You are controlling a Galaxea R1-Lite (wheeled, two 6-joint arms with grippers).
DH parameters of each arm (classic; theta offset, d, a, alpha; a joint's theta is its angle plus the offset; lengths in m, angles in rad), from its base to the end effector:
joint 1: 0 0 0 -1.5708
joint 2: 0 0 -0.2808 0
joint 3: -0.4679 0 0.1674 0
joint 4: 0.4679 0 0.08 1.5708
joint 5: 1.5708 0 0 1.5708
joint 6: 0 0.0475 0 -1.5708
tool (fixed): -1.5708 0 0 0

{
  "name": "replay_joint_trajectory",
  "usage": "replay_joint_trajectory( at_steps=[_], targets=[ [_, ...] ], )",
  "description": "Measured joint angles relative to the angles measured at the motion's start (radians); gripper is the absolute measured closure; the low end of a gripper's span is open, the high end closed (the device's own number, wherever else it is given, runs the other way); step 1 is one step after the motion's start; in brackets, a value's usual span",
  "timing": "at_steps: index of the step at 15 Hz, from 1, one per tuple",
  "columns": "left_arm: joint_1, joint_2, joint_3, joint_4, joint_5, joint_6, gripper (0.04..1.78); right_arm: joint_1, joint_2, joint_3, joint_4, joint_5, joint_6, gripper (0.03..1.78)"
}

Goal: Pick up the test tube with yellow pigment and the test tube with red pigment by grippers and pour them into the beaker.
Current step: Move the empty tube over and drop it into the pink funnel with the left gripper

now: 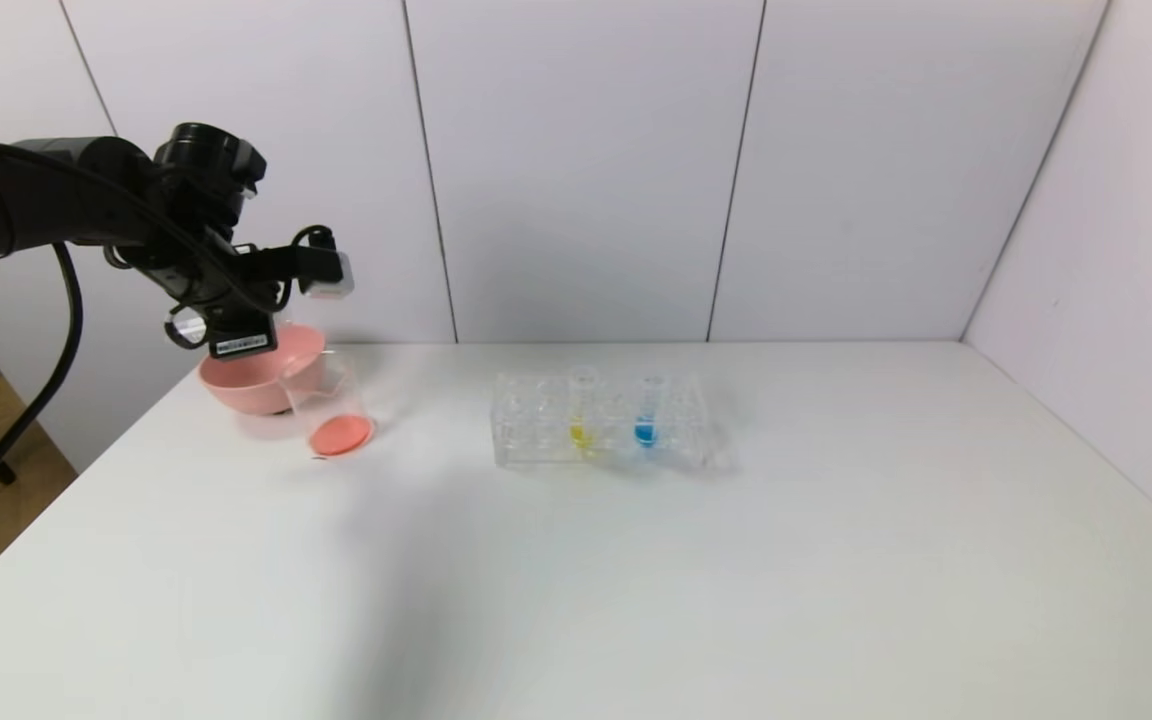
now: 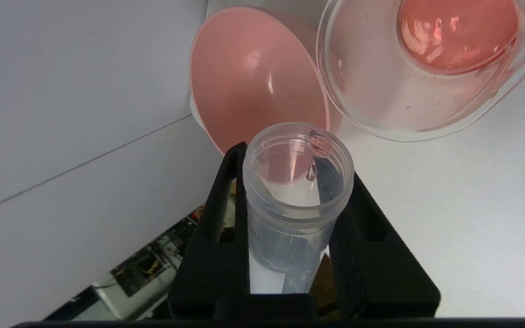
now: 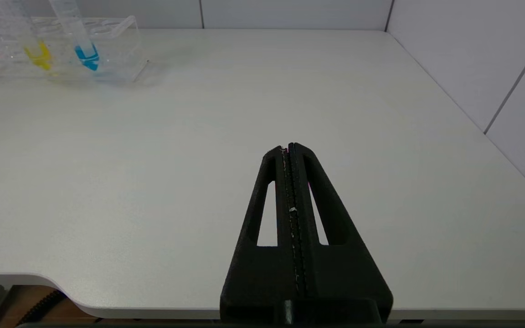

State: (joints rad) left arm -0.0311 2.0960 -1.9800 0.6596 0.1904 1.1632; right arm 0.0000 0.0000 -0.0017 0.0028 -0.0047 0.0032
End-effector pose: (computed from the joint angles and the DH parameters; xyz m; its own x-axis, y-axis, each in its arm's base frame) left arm 0.3884 -0.0031 0.2120 0.7066 0.1674 -0.6875 0.6010 0.3707 0.7080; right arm -0.0040 -0.0002 0.0756 1.0000 -0.0047 -0.0011 0.0047 1.0000 0.0032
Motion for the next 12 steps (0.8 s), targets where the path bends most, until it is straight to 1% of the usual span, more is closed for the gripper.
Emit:
replay_joint_trajectory(
  at_steps=[3, 7, 10, 12],
  targets=[
    [0.000, -0.024, 0.000, -0.014, -0.076, -0.283, 1.32, 0.000, 0.000, 0.000, 0.000, 0.000, 0.000, 1.70],
    [0.001, -0.063, 0.000, -0.070, -0.092, -0.665, 1.32, 0.000, 0.000, 0.000, 0.000, 0.000, 0.000, 1.70],
    [0.003, -0.086, 0.001, -0.170, -0.089, -0.881, 1.32, 0.000, 0.000, 0.000, 0.000, 0.000, 0.000, 1.70],
    [0.002, -0.098, 0.011, -0.273, -0.087, -0.960, 1.32, 0.000, 0.000, 0.000, 0.000, 0.000, 0.000, 1.70]
  ],
)
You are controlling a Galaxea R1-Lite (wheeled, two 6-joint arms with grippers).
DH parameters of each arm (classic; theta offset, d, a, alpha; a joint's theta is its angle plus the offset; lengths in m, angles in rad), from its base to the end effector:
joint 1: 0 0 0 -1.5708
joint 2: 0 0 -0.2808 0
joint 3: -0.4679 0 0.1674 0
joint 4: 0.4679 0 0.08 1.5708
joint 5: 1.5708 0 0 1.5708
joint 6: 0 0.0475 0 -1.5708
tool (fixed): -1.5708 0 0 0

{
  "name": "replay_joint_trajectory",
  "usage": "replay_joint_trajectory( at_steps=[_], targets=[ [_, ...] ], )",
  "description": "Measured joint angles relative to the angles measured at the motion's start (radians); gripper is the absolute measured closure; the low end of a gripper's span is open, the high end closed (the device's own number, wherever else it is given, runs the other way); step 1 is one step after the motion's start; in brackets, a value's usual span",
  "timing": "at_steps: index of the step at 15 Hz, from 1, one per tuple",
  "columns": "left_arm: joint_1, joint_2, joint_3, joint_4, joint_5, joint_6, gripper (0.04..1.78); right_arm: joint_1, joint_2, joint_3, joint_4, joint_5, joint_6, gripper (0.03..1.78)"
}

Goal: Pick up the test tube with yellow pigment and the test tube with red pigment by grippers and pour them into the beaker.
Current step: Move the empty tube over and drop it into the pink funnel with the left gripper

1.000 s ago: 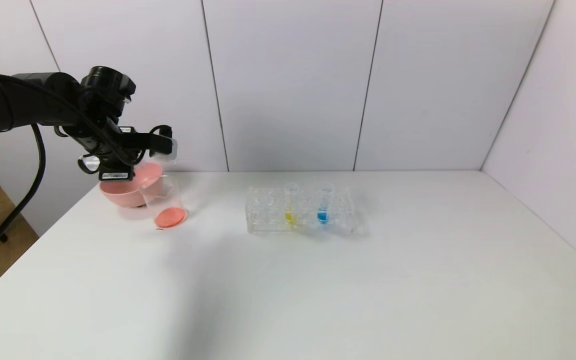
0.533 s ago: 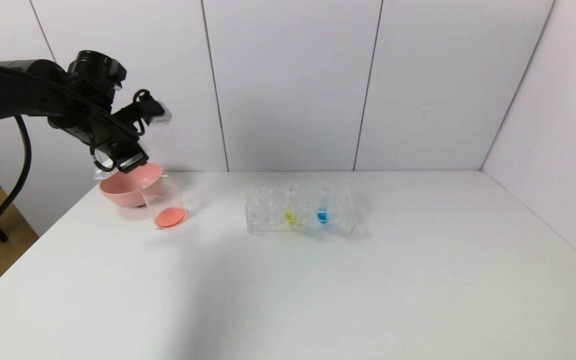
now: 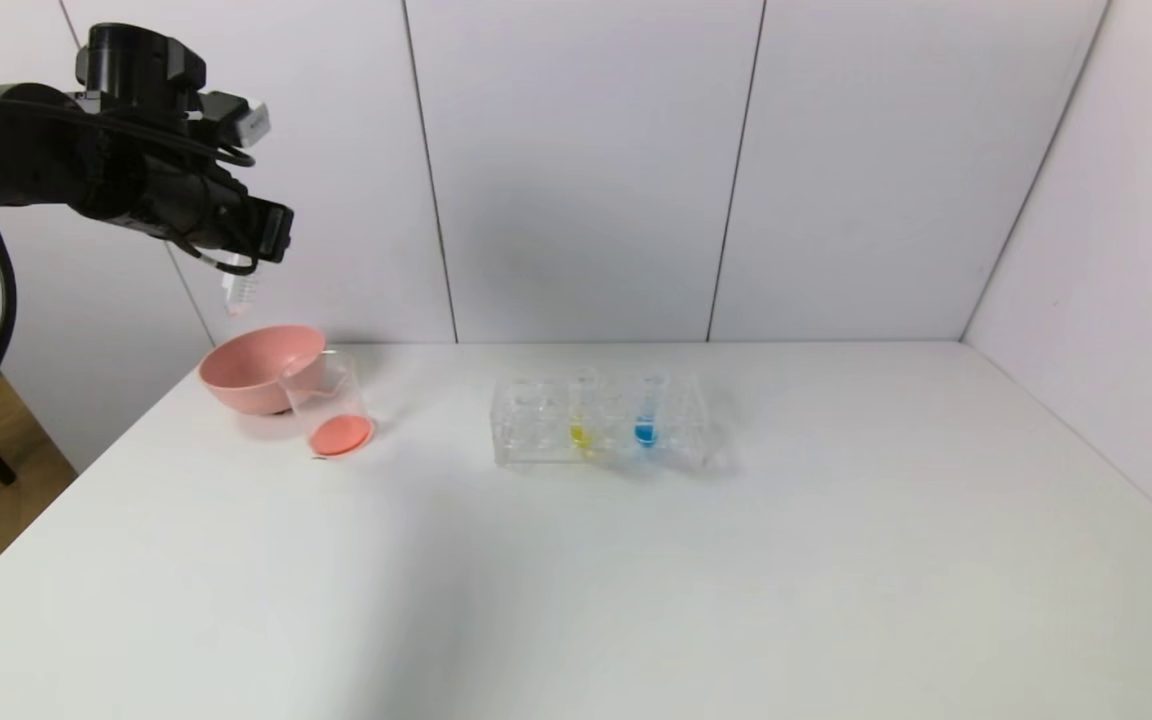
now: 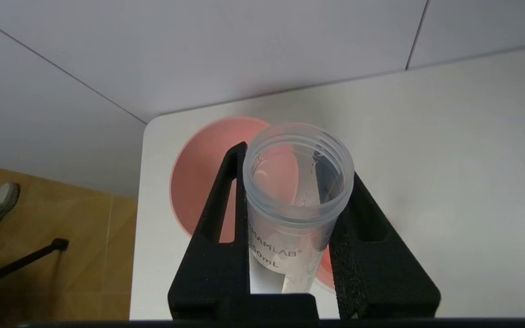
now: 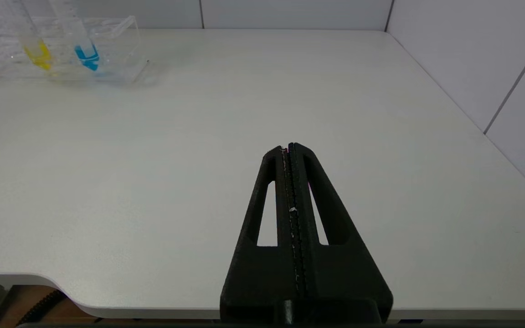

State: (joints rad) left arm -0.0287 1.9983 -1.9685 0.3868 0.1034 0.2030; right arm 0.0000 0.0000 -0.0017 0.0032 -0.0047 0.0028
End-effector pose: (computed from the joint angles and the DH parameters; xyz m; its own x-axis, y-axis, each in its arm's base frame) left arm 0.3844 -0.0061 0.2751 0.9122 0.0771 -0.4025 0.0171 0.9741 0.2253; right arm -0.0040 -0.0002 0.0756 1.0000 -0.0047 -0.0015 0.0047 1.0000 0.0028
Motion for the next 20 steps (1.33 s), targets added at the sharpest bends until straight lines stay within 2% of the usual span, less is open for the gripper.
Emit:
replay_joint_trajectory(
  at_steps=[3, 5, 8, 14, 20],
  targets=[
    [0.000, -0.020, 0.033, -0.183, 0.004, -0.118, 1.32, 0.000, 0.000, 0.000, 0.000, 0.000, 0.000, 1.70],
    [0.011, -0.039, 0.087, -0.235, 0.007, -0.133, 1.32, 0.000, 0.000, 0.000, 0.000, 0.000, 0.000, 1.70],
    [0.060, -0.066, 0.207, -0.287, 0.005, -0.142, 1.32, 0.000, 0.000, 0.000, 0.000, 0.000, 0.000, 1.70],
    [0.155, -0.048, 0.421, -0.607, -0.006, -0.213, 1.32, 0.000, 0.000, 0.000, 0.000, 0.000, 0.000, 1.70],
    [0.194, 0.031, 0.450, -0.635, -0.012, -0.215, 1.32, 0.000, 0.000, 0.000, 0.000, 0.000, 0.000, 1.70]
  ],
)
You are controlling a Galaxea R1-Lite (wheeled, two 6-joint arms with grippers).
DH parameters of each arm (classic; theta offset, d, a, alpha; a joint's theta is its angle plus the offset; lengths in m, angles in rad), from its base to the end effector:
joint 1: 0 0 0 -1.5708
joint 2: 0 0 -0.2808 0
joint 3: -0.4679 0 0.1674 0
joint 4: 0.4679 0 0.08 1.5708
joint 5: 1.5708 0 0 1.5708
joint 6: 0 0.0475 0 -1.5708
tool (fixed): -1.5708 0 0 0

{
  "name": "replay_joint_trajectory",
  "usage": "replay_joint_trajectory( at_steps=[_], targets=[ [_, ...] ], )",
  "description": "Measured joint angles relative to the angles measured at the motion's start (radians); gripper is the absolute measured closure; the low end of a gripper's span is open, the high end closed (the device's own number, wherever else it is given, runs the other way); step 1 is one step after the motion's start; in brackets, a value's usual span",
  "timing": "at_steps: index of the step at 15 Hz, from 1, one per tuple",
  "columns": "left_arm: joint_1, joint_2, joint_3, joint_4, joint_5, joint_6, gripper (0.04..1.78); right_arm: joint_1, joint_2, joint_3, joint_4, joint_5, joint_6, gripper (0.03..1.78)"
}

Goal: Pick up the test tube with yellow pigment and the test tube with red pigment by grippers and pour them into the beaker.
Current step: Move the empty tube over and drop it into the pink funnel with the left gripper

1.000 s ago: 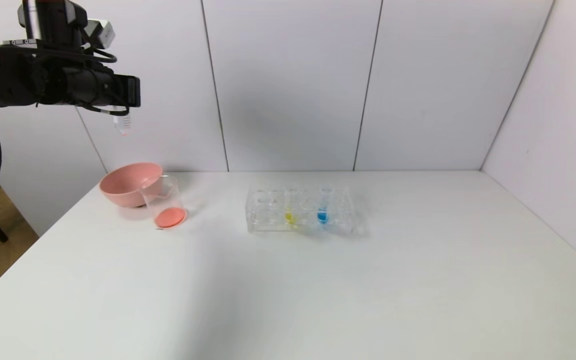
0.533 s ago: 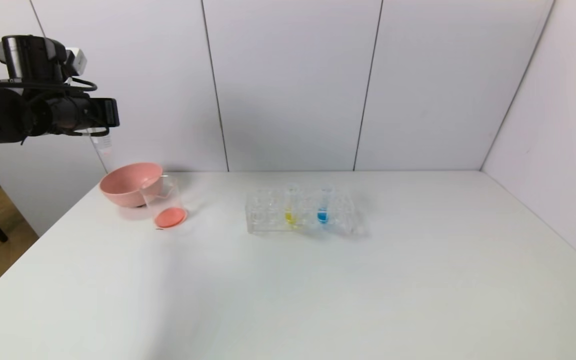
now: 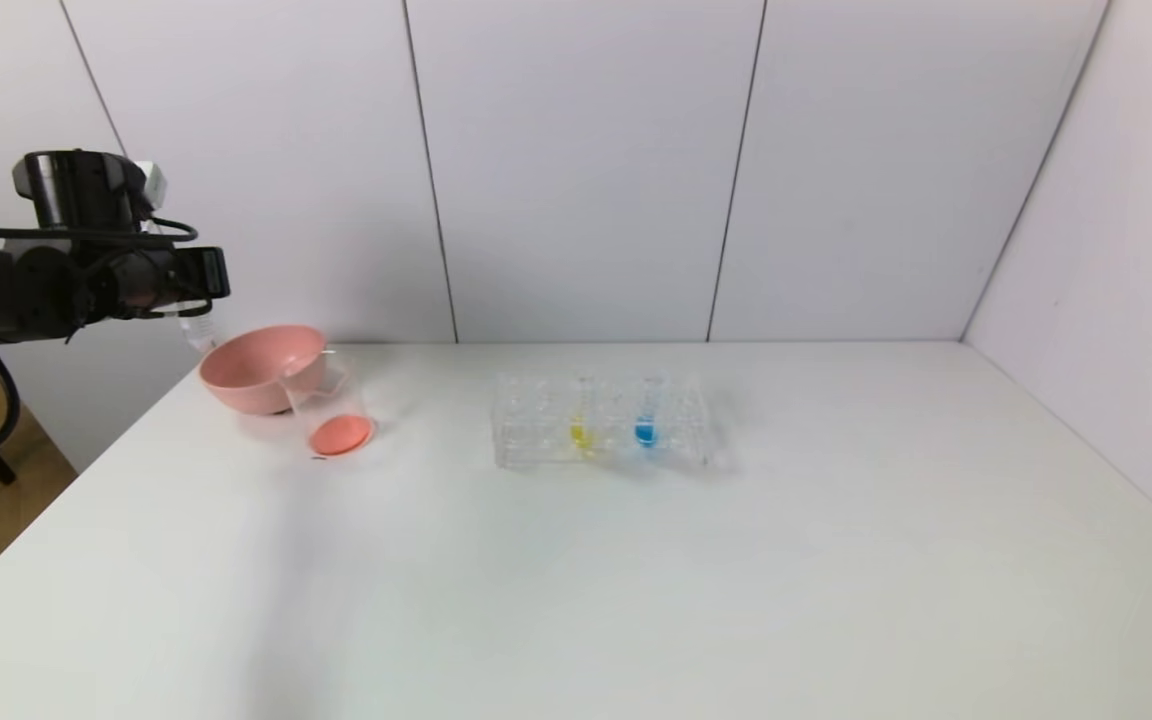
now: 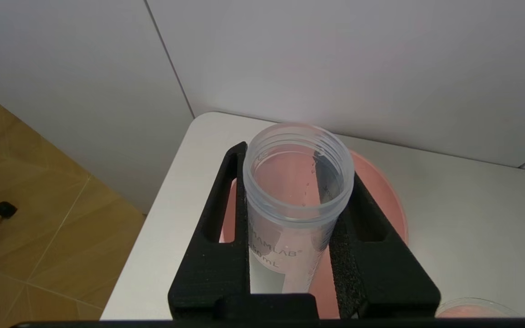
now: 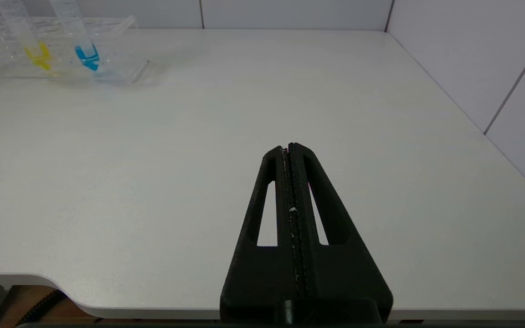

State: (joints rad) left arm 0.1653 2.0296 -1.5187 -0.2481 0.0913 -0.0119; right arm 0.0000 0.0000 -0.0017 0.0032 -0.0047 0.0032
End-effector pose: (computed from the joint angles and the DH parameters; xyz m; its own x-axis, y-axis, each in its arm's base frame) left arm 0.4082 0.0725 0.2115 0.9335 0.2482 -0.2587 -0.2537 0.9672 0.0122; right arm -0.0040 -0.0002 0.0756 1.0000 -0.0047 -0.0015 0.0047 1.0000 0.0032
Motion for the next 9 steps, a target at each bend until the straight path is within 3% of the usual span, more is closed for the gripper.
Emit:
replay_joint_trajectory(
  at_steps=[9],
  targets=[
    [0.006, 0.150, -0.043, -0.184, -0.044, 0.011, 1.32, 0.000, 0.000, 0.000, 0.000, 0.000, 0.000, 1.70]
  ],
)
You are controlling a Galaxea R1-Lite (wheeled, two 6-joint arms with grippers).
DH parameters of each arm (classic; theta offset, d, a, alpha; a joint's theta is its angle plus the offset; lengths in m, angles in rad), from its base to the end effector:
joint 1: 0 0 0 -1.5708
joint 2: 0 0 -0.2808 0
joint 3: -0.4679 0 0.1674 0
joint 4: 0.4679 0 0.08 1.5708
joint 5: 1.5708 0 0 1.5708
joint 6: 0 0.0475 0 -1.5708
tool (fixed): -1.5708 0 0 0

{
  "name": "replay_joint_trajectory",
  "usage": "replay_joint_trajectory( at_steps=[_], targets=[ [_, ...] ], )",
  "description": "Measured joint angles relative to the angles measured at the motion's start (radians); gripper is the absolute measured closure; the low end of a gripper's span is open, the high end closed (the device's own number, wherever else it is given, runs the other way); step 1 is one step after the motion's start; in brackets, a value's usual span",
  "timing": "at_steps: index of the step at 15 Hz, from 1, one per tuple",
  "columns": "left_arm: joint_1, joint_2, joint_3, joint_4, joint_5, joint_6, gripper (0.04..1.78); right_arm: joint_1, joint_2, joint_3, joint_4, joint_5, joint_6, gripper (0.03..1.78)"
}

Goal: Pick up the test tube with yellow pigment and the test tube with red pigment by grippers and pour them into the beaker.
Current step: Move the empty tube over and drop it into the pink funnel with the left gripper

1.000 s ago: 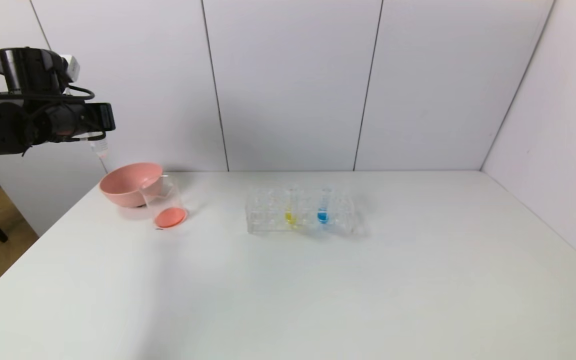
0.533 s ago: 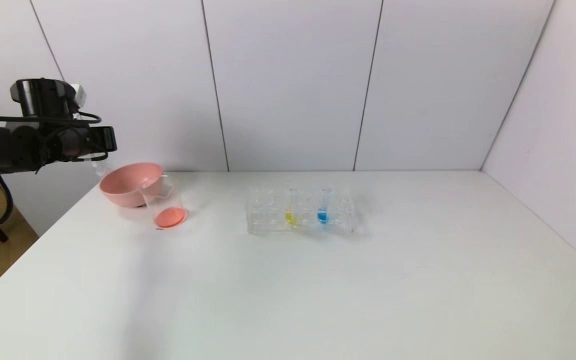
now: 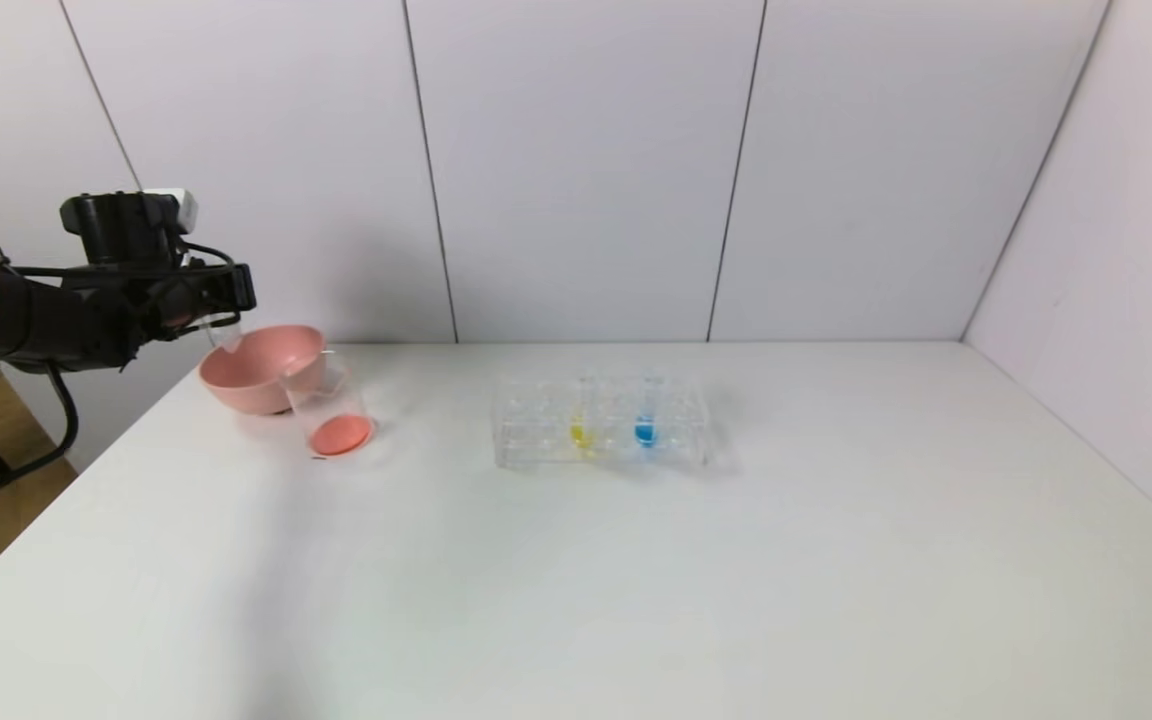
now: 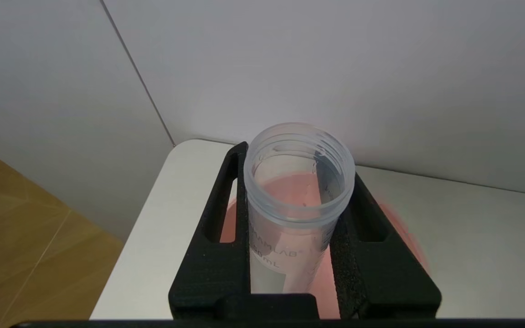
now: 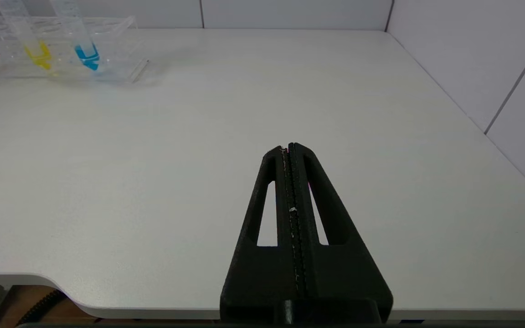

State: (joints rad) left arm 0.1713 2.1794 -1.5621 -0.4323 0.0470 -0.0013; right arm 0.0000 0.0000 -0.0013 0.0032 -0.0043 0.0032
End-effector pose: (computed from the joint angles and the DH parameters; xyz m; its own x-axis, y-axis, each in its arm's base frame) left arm 0.4444 0.0791 0.1820 0.9595 0.2137 -0.1837 -0.2160 0.9764 0.0074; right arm -0.0040 -0.0002 0.0755 1.0000 -0.0043 -0.0019 0.0043 1.0000 0.0032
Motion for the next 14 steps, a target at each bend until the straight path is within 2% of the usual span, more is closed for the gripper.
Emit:
replay_joint_trajectory(
  at_steps=[10, 12, 14],
  targets=[
    [0.005, 0.114, -0.076, -0.016, -0.009, -0.001, 1.30, 0.000, 0.000, 0.000, 0.000, 0.000, 0.000, 1.70],
    [0.005, 0.120, -0.086, -0.016, -0.010, -0.001, 1.22, 0.000, 0.000, 0.000, 0.000, 0.000, 0.000, 1.70],
    [0.005, 0.124, -0.092, -0.016, -0.013, -0.004, 1.02, 0.000, 0.000, 0.000, 0.000, 0.000, 0.000, 1.70]
  ],
)
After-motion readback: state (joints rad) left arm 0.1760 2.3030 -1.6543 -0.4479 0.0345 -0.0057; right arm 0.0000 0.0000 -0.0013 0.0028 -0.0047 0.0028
